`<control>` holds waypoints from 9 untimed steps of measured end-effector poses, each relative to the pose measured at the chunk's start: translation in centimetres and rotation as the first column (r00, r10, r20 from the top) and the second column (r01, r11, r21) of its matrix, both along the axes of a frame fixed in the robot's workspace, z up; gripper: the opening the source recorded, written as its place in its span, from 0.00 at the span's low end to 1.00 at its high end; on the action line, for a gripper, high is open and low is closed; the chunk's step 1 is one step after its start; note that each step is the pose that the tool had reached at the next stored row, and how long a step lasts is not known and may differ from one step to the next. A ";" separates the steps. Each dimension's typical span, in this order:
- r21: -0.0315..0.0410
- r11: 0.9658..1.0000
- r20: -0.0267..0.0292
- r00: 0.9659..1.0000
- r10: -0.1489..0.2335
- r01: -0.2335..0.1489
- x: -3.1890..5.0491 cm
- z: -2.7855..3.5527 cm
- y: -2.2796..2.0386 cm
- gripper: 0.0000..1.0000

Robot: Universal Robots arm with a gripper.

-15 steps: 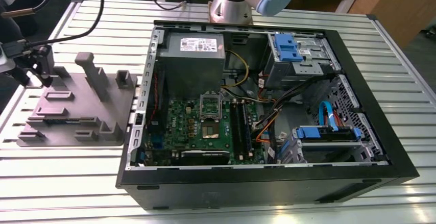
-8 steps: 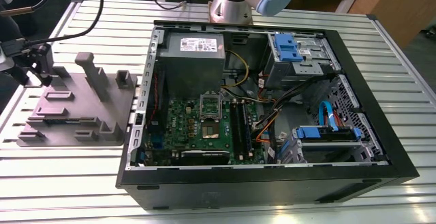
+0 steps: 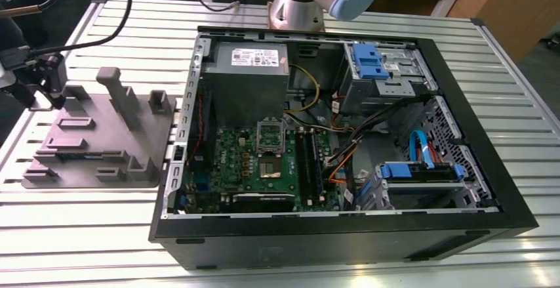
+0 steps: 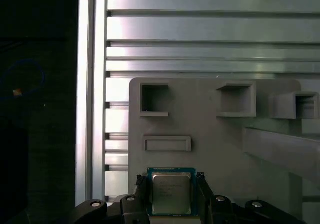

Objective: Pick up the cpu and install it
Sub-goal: 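Pick up the cpu and move it towards the insertion slot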

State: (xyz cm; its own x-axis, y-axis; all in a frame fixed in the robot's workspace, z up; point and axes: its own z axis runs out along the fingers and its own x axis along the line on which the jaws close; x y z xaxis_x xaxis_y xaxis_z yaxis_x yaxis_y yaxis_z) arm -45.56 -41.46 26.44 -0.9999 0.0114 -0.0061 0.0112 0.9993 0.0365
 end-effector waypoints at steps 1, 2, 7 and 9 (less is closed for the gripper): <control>0.000 1.000 0.000 1.000 0.000 0.000 0.00 0.06 0.00 0.47; 0.000 1.000 0.000 1.000 0.000 0.000 0.00 0.13 0.00 0.47; 0.000 1.000 0.000 1.000 0.000 0.000 0.00 0.48 0.00 0.47; 0.000 1.000 0.000 1.000 0.000 0.000 0.00 0.60 0.00 0.47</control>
State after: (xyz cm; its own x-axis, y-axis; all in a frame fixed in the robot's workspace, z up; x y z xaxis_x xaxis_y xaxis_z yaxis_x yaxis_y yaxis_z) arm -45.57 -41.46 27.04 -0.9999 0.0114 -0.0062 0.0112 0.9993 0.0365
